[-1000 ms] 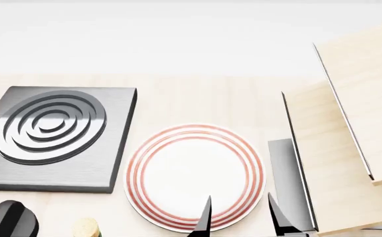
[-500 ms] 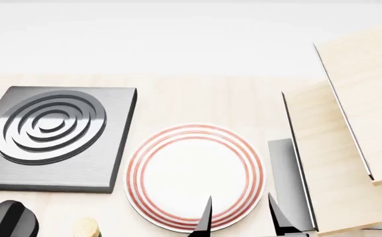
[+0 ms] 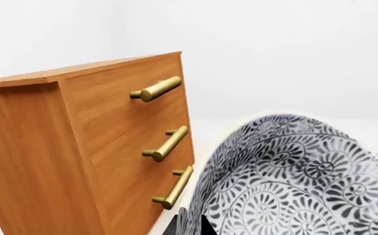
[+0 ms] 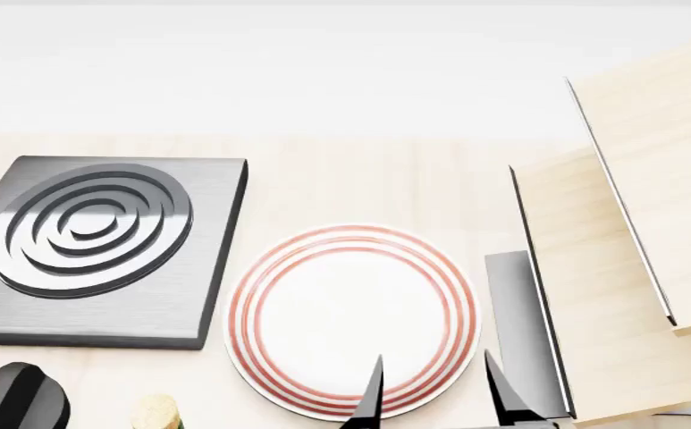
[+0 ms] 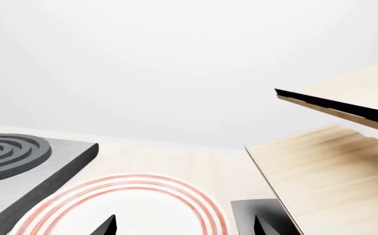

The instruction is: Pick up the akita bowl and put it on the plate.

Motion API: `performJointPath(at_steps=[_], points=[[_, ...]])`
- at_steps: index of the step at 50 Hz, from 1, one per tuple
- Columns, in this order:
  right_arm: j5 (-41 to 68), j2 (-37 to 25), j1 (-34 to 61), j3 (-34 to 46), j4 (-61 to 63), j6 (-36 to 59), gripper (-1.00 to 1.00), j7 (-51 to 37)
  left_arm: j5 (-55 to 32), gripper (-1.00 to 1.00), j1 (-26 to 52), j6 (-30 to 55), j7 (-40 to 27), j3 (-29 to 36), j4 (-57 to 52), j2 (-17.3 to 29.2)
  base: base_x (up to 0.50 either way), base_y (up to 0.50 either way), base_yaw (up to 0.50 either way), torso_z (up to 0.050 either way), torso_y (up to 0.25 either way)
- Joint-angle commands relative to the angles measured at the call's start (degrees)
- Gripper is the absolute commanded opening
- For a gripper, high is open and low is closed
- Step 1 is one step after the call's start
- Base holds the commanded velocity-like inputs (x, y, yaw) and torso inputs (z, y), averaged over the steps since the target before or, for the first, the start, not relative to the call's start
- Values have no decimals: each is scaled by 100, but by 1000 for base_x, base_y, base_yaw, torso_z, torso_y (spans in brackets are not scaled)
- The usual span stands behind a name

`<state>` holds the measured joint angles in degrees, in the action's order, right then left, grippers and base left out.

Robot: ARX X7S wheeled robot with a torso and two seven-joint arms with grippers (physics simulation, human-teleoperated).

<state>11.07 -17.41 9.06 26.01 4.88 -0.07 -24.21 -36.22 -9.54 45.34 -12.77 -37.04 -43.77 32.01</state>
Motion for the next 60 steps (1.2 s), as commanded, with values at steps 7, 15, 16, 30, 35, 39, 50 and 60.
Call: performJointPath(at_steps=[7,15,16,30,35,39,50,60], points=[[1,-10,45,54,18,40,100,-5,-529,-100,1256,577,-486,222,-39,430,0,0,0,0,0],[42,-61,50,19,145,121,100,-39,-824,-100,1855,958,-710,437,-35,659,0,0,0,0,0],[31,-64,44,21,168,126,100,-53,-919,-100,1961,1045,-752,439,-78,699,0,0,0,0,0],[43,-73,47,49,120,90,100,-49,-1166,-100,2807,1334,-973,885,231,817,0,0,0,0,0],[31,-74,50,63,124,94,100,-57,-1279,-100,3001,1391,-1023,871,271,829,0,0,0,0,0],[28,-67,62,73,84,77,100,-57,-1205,-100,3192,1337,-1025,1067,451,816,0,0,0,0,0],[36,-61,84,86,7,41,100,-60,-1265,-100,4018,1389,-1120,1488,937,746,0,0,0,0,0],[47,-59,95,96,-70,2,100,-58,-1050,-100,4651,1357,-1140,2048,1462,705,0,0,0,0,1]])
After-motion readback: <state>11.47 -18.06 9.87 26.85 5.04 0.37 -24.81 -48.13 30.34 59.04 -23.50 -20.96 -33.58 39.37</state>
